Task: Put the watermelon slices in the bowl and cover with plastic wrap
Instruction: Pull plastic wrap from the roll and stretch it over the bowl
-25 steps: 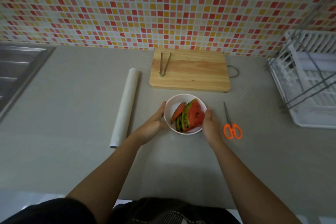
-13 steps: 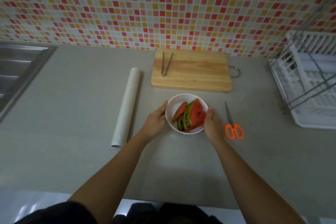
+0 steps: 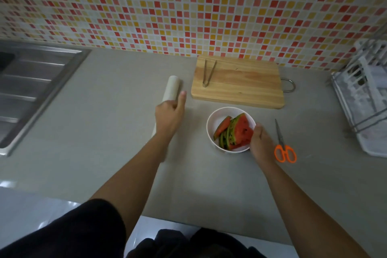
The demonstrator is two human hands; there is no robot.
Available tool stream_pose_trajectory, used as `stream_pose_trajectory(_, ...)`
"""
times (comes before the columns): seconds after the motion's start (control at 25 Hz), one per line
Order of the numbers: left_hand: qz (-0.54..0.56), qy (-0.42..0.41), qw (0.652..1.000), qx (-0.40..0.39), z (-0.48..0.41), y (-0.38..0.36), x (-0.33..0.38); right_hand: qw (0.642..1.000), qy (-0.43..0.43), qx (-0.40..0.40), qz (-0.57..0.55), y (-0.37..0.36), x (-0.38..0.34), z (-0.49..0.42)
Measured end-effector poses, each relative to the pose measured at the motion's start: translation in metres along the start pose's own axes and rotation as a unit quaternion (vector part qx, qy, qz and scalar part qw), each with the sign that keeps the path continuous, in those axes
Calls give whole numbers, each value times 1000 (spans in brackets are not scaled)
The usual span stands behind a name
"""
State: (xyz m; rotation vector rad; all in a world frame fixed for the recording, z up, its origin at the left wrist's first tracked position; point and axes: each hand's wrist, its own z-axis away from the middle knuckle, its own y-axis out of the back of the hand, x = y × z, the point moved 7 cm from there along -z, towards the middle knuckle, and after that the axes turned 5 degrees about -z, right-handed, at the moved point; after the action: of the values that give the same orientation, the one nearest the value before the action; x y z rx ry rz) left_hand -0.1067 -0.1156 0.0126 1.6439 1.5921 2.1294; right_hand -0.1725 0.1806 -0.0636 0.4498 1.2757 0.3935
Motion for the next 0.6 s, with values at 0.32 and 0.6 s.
stream_pose_trajectory(0.32, 24, 180, 974, -134, -42, 0, -96, 1000, 1, 6, -1, 0, 3, -4)
stream_pose_trajectory(0.6, -9, 114, 961, -251, -38, -30, -77, 1000, 1, 9, -1, 0, 4, -4)
